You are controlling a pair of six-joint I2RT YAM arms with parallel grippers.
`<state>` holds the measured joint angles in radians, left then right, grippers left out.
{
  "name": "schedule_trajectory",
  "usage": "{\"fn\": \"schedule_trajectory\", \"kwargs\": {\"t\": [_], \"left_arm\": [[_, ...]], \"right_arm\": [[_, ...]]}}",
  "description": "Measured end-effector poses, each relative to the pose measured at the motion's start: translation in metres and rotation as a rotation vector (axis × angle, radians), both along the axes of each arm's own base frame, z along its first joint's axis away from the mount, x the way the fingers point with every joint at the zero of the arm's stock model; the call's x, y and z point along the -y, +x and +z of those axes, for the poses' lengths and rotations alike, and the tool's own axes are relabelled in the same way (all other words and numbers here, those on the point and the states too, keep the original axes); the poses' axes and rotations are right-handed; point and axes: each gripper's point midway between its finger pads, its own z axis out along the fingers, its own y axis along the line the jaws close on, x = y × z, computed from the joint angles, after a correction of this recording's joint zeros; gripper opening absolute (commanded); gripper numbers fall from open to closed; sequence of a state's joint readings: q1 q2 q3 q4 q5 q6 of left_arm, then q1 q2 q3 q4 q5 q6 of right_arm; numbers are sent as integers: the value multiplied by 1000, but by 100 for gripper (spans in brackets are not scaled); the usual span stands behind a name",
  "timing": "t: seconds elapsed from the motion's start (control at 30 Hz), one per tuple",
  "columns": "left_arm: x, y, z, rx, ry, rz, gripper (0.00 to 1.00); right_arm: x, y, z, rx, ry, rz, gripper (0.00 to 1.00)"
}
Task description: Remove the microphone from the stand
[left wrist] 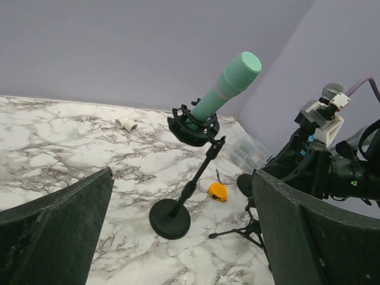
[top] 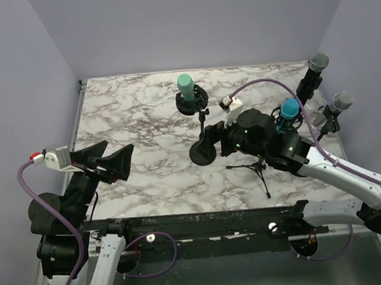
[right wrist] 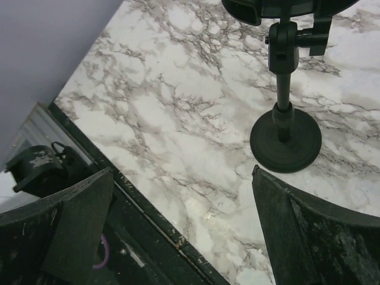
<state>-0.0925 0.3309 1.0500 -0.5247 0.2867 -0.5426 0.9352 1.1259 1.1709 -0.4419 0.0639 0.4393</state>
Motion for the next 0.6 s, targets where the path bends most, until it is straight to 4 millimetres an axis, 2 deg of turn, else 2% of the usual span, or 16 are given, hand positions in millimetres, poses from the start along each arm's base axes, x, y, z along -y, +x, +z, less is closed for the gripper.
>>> {"fn": "schedule_trajectory", "kwargs": {"t": [0.2, 0.3, 0.47, 0.57, 0.6], "left_arm": [[6, 15, -3, -34, 9, -28, 99], [8, 28, -2, -59, 19, -35, 99], [14, 68, 9, -83, 26, -46, 99], [15, 87, 7, -96, 34, -45, 99], [15, 93, 6, -98, 41, -44, 99]], "right_arm": [[-4, 19, -21, 109, -78, -101, 99], [2, 35, -39, 147, -96, -191, 88], [3, 59, -63, 207, -106, -305, 86], [-3, 73, -73, 253, -112, -338, 85], [-5, 76, -76, 265, -111, -347, 81]]}}
